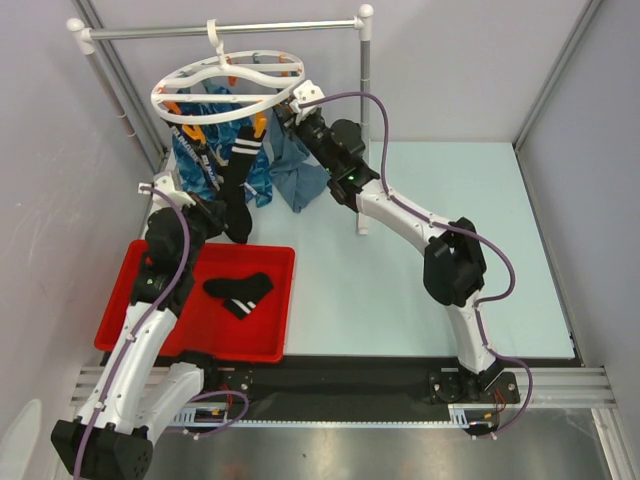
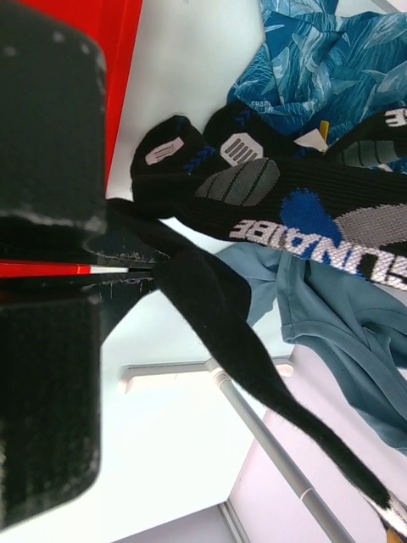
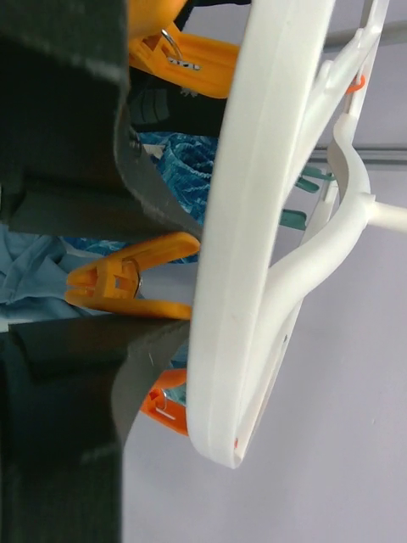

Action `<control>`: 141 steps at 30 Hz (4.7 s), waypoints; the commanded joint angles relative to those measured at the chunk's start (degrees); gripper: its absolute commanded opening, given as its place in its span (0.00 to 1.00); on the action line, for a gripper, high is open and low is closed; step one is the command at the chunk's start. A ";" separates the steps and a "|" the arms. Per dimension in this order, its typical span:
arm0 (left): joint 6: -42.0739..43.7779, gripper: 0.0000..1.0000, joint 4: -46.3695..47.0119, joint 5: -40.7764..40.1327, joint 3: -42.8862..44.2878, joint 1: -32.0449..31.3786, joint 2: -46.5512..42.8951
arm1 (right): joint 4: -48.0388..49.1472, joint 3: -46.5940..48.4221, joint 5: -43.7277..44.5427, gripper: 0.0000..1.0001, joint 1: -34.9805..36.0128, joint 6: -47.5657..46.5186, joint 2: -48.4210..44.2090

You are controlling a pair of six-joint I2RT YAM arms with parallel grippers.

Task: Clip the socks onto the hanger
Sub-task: Open the clamp at the hanger, then adjust the sock in the bin, then pick up the sock from the bin.

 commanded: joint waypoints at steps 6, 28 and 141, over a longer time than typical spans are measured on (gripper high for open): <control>-0.78 0.00 1.13 0.97 -0.23 0.99 -1.17 | 0.09 3.68 0.22 0.00 -0.08 2.25 -0.24; -6.39 0.70 -6.42 3.43 2.67 1.17 -1.26 | -32.16 9.65 -9.71 0.00 -2.54 31.06 -8.86; 0.09 0.00 -14.53 18.61 2.39 -7.27 -8.42 | -28.04 4.38 -13.93 0.00 -0.61 35.47 -10.70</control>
